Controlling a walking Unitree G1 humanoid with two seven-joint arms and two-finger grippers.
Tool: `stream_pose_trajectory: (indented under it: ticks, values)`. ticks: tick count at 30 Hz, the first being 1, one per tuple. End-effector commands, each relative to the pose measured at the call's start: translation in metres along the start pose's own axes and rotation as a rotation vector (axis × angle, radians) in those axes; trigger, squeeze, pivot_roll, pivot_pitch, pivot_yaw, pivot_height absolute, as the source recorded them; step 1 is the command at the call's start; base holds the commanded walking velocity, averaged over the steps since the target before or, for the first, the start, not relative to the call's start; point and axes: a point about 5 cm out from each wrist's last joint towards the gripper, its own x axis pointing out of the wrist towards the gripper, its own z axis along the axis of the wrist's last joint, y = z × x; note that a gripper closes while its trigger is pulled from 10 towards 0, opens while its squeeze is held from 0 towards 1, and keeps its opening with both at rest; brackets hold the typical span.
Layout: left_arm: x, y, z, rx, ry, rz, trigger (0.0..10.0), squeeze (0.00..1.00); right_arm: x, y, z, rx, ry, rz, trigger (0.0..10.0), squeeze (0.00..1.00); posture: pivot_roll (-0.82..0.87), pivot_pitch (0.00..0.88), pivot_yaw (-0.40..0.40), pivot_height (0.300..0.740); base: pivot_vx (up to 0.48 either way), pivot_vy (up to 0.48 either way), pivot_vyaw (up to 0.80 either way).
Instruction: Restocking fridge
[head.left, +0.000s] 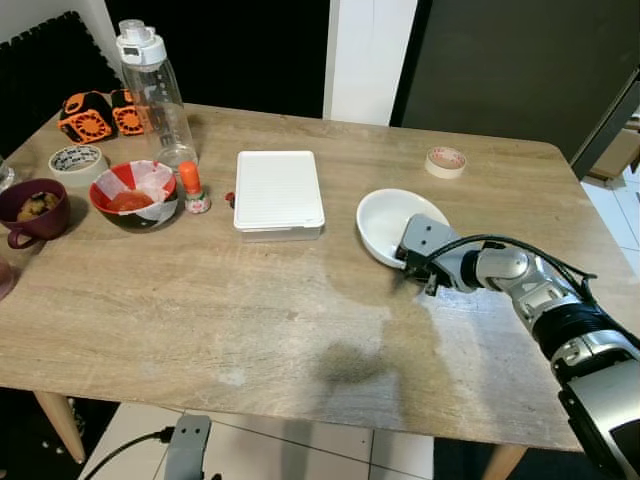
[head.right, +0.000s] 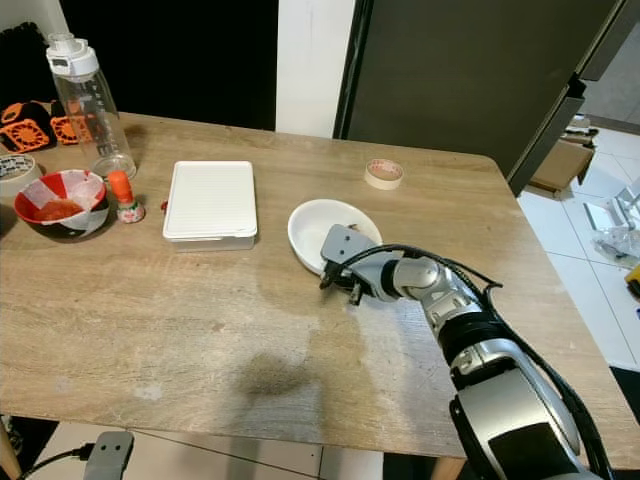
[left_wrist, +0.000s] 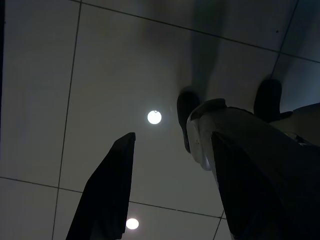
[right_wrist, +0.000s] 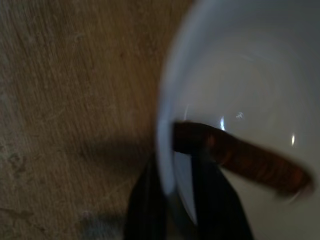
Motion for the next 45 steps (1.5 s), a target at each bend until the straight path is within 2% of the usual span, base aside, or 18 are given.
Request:
stream_pose_trajectory:
  ticks: [1, 11, 13, 16, 19, 20, 22, 23, 24, 25, 27, 30, 35, 37, 40, 42, 44, 45]
  values:
    - [-0.002, 0.006, -0.004, 0.012, 0.02, 0.01, 10.0, 0.0, -0.002, 0.001, -0.007, 0.001, 0.033, 0.024, 0.0, 0.0, 0.07, 0.074, -0.075, 0.74, 0.0, 0.0, 0.0]
    - [-0.001, 0.004, -0.004, 0.006, 0.02, 0.006, 10.0, 0.0, -0.013, -0.002, -0.012, -0.003, 0.061, 0.105, 0.0, 0.0, 0.06, 0.077, -0.082, 0.74, 0.0, 0.0, 0.0]
    - [-0.001, 0.002, -0.005, -0.003, 0.023, -0.001, 10.0, 0.0, -0.038, -0.006, -0.029, 0.041, 0.131, 0.208, 0.0, 0.0, 0.05, 0.08, -0.09, 0.74, 0.0, 0.0, 0.0]
    - [-0.001, 0.001, -0.006, -0.006, 0.024, -0.003, 10.0, 0.0, -0.044, -0.006, -0.033, 0.051, 0.148, 0.23, 0.0, 0.0, 0.05, 0.08, -0.091, 0.74, 0.0, 0.0, 0.0]
    - [-0.001, 0.0, -0.007, -0.017, 0.026, -0.01, 10.0, 0.0, -0.08, -0.012, -0.064, 0.102, 0.295, 0.215, 0.0, 0.0, 0.04, 0.083, -0.094, 0.74, 0.0, 0.0, 0.0]
    - [-0.001, 0.0, -0.007, -0.017, 0.026, -0.01, 10.0, 0.0, -0.08, -0.012, -0.064, 0.102, 0.295, 0.215, 0.0, 0.0, 0.04, 0.083, -0.094, 0.74, 0.0, 0.0, 0.0]
    - [-0.001, -0.001, -0.008, -0.018, 0.028, -0.014, 10.0, 0.0, -0.115, -0.019, -0.091, 0.156, 0.421, 0.13, 0.0, 0.0, 0.03, 0.085, -0.094, 0.74, 0.0, 0.0, 0.0]
    - [-0.001, -0.001, -0.008, -0.018, 0.028, -0.014, 10.0, 0.0, -0.115, -0.019, -0.091, 0.156, 0.421, 0.13, 0.0, 0.0, 0.03, 0.085, -0.094, 0.74, 0.0, 0.0, 0.0]
    - [-0.001, -0.002, -0.008, -0.016, 0.03, -0.017, 10.0, 0.0, -0.135, -0.02, -0.106, 0.196, 0.483, 0.078, 0.0, 0.0, 0.02, 0.087, -0.091, 0.74, 0.0, 0.0, 0.0]
    - [-0.001, -0.002, -0.008, -0.016, 0.03, -0.017, 10.0, 0.0, -0.135, -0.02, -0.106, 0.196, 0.483, 0.078, 0.0, 0.0, 0.02, 0.087, -0.091, 0.74, 0.0, 0.0, 0.0]
    - [-0.001, -0.003, -0.009, -0.013, 0.033, -0.021, 10.0, 0.0, -0.167, -0.018, -0.129, 0.256, 0.584, 0.005, 0.0, 0.0, 0.01, 0.089, -0.09, 0.74, 0.0, 0.0, 0.0]
    - [-0.001, -0.004, -0.011, -0.006, 0.036, -0.03, 10.0, 0.0, -0.229, 0.003, -0.17, 0.401, 0.79, -0.128, 0.0, 0.0, -0.01, 0.093, -0.089, 0.74, 0.0, 0.0, 0.0]
    - [-0.001, -0.005, -0.012, -0.004, 0.037, -0.033, 10.0, 0.0, -0.255, 0.016, -0.185, 0.478, 0.87, -0.187, 0.0, 0.0, -0.02, 0.096, -0.09, 0.74, 0.0, 0.0, 0.0]
    - [-0.001, -0.006, -0.013, -0.001, 0.038, -0.038, 10.0, 0.0, -0.289, 0.037, -0.202, 0.586, 0.972, -0.271, 0.0, 0.0, -0.02, 0.099, -0.09, 0.74, 0.0, 0.0, 0.0]
    - [-0.001, -0.006, -0.013, 0.0, 0.039, -0.039, 10.0, 0.0, -0.301, 0.044, -0.207, 0.62, 1.004, -0.304, 0.0, 0.0, -0.02, 0.1, -0.089, 0.74, 0.0, 0.0, 0.0]
    - [-0.002, -0.006, -0.014, 0.005, 0.042, -0.041, 10.0, 0.0, -0.319, 0.059, -0.215, 0.682, 1.061, -0.391, 0.0, 0.0, -0.04, 0.1, -0.086, 0.74, 0.0, 0.0, 0.0]
    - [-0.002, -0.006, -0.014, 0.005, 0.042, -0.041, 10.0, 0.0, -0.319, 0.059, -0.215, 0.682, 1.061, -0.391, 0.0, 0.0, -0.04, 0.1, -0.086, 0.74, 0.0, 0.0, 0.0]
    - [-0.002, -0.006, -0.015, 0.009, 0.045, -0.042, 10.0, 0.0, -0.329, 0.069, -0.22, 0.724, 1.097, -0.439, 0.0, 0.0, -0.04, 0.101, -0.084, 0.74, 0.0, 0.0, 0.0]
